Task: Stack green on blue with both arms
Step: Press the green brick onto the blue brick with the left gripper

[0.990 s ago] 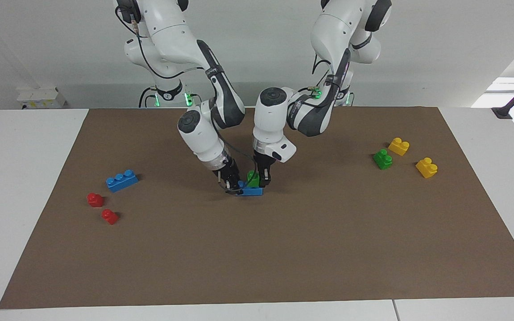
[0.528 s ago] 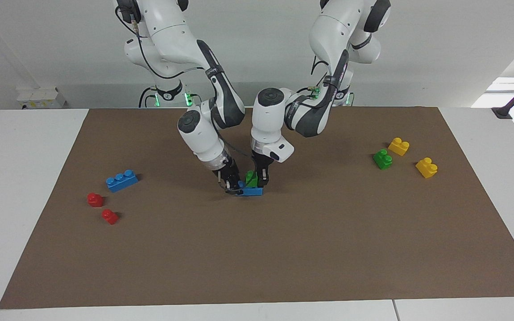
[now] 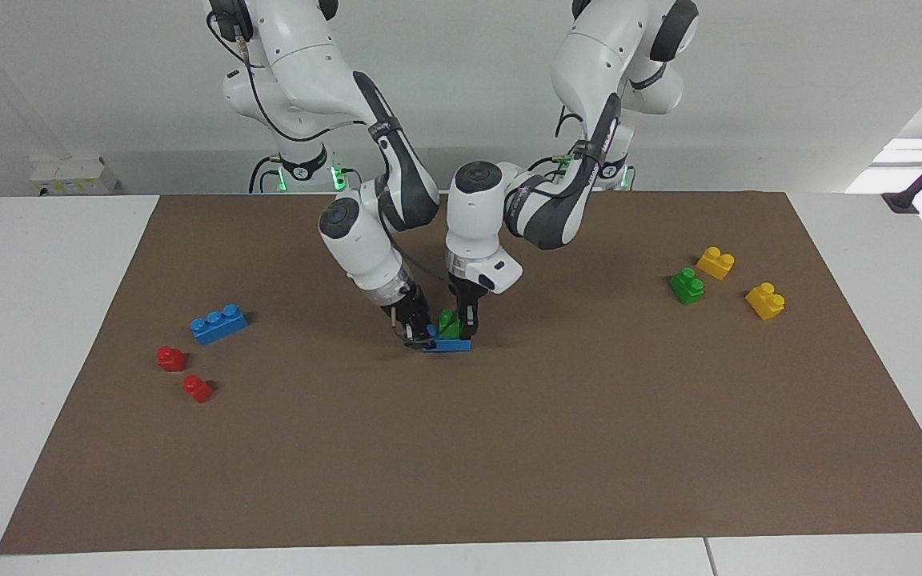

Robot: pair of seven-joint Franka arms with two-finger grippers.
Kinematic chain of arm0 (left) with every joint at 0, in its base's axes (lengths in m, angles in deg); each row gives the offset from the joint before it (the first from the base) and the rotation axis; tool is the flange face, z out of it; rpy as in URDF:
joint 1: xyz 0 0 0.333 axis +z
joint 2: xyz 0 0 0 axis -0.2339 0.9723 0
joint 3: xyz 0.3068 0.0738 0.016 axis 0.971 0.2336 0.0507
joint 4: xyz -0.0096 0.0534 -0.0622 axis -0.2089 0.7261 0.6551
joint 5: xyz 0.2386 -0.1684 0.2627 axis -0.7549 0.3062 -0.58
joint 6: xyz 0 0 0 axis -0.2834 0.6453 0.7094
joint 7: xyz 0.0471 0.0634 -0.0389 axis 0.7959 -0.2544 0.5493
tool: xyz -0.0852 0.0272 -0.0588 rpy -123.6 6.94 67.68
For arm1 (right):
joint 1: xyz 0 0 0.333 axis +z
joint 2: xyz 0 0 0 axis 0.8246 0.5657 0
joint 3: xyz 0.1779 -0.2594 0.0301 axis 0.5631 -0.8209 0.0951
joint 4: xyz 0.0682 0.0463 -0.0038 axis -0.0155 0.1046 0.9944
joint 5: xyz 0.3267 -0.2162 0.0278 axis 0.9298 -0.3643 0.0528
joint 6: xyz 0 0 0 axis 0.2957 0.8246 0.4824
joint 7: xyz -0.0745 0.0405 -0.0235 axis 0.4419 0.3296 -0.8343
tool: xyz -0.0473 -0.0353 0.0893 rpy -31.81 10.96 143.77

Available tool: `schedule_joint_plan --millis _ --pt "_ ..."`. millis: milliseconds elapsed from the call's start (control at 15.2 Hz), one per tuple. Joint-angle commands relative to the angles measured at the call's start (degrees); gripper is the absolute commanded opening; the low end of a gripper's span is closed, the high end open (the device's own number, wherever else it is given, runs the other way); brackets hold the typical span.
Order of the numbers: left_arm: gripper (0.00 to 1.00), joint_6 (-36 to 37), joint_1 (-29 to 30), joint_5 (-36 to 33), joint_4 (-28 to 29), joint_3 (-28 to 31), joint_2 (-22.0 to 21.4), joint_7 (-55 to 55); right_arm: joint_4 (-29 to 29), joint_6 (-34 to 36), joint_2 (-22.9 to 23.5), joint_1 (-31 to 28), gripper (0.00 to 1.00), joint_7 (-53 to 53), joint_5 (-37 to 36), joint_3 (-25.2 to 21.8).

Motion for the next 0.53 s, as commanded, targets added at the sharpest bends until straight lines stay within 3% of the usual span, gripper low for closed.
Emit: schedule_joint_plan --millis 0,66,132,462 --pt "0.00 -1.07 -1.28 -1.78 -0.75 1.24 1.70 1.03 1.38 -1.45 -0.04 -0.32 0.00 2.41 1.72 0.19" --pt "0.79 -1.08 -1.19 -2.48 -0.66 1.24 1.70 0.67 1.55 -1.45 -0.04 -0.40 0.00 2.41 1.72 0.19" --pt "1.00 -1.08 -1.10 -3.18 -0.66 1.16 1.70 0.58 1.64 -1.45 -0.04 -0.49 0.00 2.41 1.72 0.19" --pt "1.00 -0.81 -0.57 -3.28 -0.40 1.16 1.00 -0.03 1.64 -1.45 -0.04 -0.67 0.00 2.24 2.77 0.19"
